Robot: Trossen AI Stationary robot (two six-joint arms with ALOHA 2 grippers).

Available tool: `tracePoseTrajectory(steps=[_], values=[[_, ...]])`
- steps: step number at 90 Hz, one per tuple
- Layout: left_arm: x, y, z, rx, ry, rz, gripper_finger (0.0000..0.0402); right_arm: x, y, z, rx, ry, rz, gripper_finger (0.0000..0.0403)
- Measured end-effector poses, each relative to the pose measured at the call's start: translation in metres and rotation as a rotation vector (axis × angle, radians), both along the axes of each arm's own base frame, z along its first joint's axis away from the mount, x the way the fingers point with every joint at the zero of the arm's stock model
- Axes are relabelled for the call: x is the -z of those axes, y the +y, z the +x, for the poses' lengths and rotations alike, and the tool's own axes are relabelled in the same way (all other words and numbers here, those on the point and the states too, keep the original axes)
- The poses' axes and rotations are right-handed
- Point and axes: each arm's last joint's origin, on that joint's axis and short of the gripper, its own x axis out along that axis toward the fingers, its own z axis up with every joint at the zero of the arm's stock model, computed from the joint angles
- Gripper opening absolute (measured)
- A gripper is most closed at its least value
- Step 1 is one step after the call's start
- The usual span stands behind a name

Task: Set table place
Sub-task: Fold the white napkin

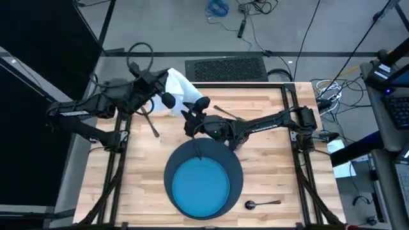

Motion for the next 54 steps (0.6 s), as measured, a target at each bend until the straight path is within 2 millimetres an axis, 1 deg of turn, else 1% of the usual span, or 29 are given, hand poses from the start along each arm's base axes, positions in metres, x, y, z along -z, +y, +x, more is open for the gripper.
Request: tracePoseTrajectory(steps=[14, 26, 41, 54], values=[[-0.002, 0.0, 0.001, 0.0, -0.026, 0.004, 0.0, -0.003, -0.005, 0.0, 0.002, -0.035, 0.0, 0.0187], [-0.009, 0.001, 0.0, -0.005, -0.066, 0.038, 0.0, -0.006, -0.016, 0.0, 0.025, -0.065, 0.003, 0.0187], [-0.015, 0.004, -0.005, -0.051, -0.08, 0.082, 0.0, -0.002, -0.024, 0.0, 0.042, -0.052, 0.042, 0.0187], [-0.016, 0.007, -0.007, -0.075, -0.072, 0.091, 0.0, 0.003, -0.031, 0.0, 0.019, -0.046, 0.104, 0.0187]])
